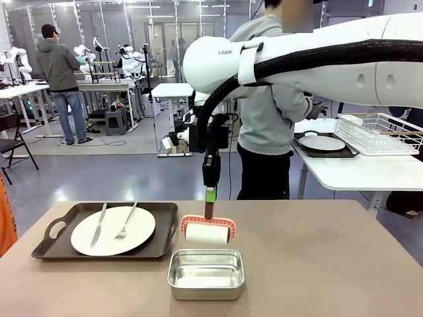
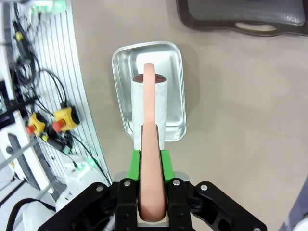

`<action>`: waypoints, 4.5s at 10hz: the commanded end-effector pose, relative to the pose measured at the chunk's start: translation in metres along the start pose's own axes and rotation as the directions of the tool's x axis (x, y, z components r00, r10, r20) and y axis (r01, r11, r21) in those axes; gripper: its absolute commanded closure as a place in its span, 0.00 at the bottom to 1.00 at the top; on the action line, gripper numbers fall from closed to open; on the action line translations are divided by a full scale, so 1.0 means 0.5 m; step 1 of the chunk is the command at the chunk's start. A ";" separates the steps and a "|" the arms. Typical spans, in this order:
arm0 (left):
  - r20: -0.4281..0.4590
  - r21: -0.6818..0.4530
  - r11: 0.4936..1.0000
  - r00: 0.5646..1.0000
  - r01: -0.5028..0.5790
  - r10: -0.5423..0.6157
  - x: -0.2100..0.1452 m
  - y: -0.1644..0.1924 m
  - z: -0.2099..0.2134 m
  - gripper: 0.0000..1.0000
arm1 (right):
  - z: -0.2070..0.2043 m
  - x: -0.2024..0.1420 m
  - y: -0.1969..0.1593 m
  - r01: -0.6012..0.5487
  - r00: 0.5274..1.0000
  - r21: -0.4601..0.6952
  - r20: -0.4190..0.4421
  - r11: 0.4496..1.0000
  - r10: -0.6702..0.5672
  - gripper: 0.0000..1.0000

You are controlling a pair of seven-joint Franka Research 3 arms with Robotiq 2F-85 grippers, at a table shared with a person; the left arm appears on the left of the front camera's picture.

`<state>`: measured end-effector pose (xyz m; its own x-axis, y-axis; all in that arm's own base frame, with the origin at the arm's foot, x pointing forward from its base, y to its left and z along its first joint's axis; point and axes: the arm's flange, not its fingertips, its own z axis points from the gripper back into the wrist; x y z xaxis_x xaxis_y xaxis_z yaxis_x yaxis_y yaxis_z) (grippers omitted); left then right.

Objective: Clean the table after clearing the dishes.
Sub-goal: When the left (or right) Handle tray is removed, use the left hand (or right hand) to clean the left (or right) side of the table with the Lint Roller.

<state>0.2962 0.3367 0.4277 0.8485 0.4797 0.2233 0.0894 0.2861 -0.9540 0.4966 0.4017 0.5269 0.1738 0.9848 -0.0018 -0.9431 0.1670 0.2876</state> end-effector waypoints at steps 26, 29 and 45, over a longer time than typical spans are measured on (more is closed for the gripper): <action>0.000 -0.008 1.000 1.000 0.010 -0.010 -0.003 -0.001 0.005 0.00 | -0.280 -0.541 -0.325 0.744 0.122 0.620 0.238 0.248 -0.963 0.80; 0.000 -0.008 1.000 1.000 0.010 -0.010 -0.003 -0.001 0.005 0.00 | -0.320 -0.602 -0.346 0.762 0.091 0.617 0.198 0.196 -0.976 0.80; 0.000 -0.008 1.000 1.000 0.010 -0.010 -0.003 -0.001 0.005 0.00 | -0.218 -1.117 -0.303 0.952 -0.138 0.295 0.187 -0.078 -0.973 0.80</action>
<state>0.2960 0.3368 0.4275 0.8483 0.4803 0.2230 0.0891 0.2857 -0.9542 0.5187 -0.1692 0.4001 0.9582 -0.2808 -0.0546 0.2820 0.8953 0.3448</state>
